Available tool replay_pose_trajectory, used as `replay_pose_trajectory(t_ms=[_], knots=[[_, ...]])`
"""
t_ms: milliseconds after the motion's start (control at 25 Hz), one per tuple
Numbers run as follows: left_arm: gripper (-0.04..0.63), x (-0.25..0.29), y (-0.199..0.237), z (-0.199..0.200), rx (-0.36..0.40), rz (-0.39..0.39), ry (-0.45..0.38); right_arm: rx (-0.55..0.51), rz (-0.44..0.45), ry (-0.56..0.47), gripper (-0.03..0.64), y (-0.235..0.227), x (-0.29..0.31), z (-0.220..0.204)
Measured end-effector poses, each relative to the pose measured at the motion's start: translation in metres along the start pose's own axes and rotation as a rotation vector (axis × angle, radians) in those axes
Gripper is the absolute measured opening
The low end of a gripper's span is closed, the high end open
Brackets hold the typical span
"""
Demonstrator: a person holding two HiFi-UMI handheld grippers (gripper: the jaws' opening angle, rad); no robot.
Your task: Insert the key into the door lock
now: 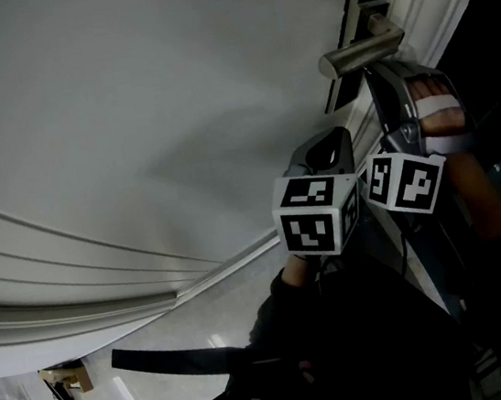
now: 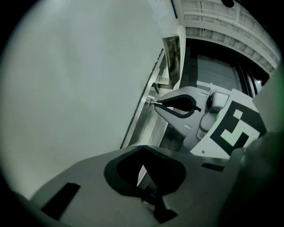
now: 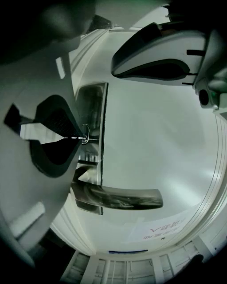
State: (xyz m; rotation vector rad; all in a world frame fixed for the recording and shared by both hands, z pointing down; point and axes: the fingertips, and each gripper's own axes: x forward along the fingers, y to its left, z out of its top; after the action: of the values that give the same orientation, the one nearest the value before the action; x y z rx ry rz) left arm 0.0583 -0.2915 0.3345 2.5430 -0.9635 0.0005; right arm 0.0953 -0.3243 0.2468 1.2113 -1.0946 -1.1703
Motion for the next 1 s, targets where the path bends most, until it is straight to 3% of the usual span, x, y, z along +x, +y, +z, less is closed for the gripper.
replay_pose_trajectory(t_ms=[1000], knots=[[0.000,0.010,0.010,-0.006,-0.015,0.018,0.018,0.020,0.005,-0.007,0.012,0.005,0.010,-0.003]])
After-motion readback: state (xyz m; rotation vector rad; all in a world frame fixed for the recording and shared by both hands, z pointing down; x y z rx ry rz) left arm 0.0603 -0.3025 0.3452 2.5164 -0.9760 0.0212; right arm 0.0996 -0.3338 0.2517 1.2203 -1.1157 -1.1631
